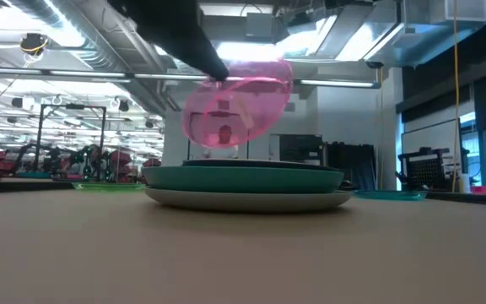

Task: Stack plastic plates
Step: Stack the transparent pink plate on top of the light orange plate, then stack the transparent orange plate on top of the transparent pink plate

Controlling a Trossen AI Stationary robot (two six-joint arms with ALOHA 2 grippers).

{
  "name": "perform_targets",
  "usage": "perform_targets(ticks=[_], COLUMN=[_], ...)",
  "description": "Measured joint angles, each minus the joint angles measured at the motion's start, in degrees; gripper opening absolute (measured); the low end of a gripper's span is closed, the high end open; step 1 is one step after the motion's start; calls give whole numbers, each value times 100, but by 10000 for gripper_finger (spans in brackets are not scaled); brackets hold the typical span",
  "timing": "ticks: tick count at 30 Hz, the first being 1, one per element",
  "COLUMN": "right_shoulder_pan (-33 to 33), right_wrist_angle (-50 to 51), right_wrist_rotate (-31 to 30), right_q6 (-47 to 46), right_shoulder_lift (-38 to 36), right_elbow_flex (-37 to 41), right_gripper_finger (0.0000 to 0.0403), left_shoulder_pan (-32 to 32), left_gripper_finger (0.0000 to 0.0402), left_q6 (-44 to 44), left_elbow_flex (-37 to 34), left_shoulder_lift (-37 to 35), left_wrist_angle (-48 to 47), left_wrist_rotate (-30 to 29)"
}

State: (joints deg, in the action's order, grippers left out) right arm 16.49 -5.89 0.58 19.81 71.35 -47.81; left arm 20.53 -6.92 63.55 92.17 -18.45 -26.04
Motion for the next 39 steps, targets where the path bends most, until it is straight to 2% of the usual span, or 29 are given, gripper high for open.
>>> perform_targets(ticks=[10, 21, 27, 32, 39], right_shoulder_pan=[0, -1, 0, 0, 0], right_wrist_angle=[6, 57, 55, 55, 146], right_wrist_rotate=[0, 0, 1, 2, 4], right_q6=[-2, -4, -4, -4, -33], right_shoulder_lift=[0, 0, 0, 0, 0], right_elbow_flex=[-2, -2, -2, -2, -2], right_gripper_finger=[145, 145, 145, 145, 145], left_shoulder_pan=[-320, -369, -380, -377, -245], left_gripper_finger=[2, 5, 55, 93, 100], left_q6=[-44, -303, -511, -507, -863], left_elbow_flex=[-7, -7, -7, -7, -7], left_shoulder_lift=[567, 609, 609, 553, 52], left_wrist_angle=[257, 190, -112, -197, -763], left_wrist_rotate=[26, 63, 100, 721, 1487])
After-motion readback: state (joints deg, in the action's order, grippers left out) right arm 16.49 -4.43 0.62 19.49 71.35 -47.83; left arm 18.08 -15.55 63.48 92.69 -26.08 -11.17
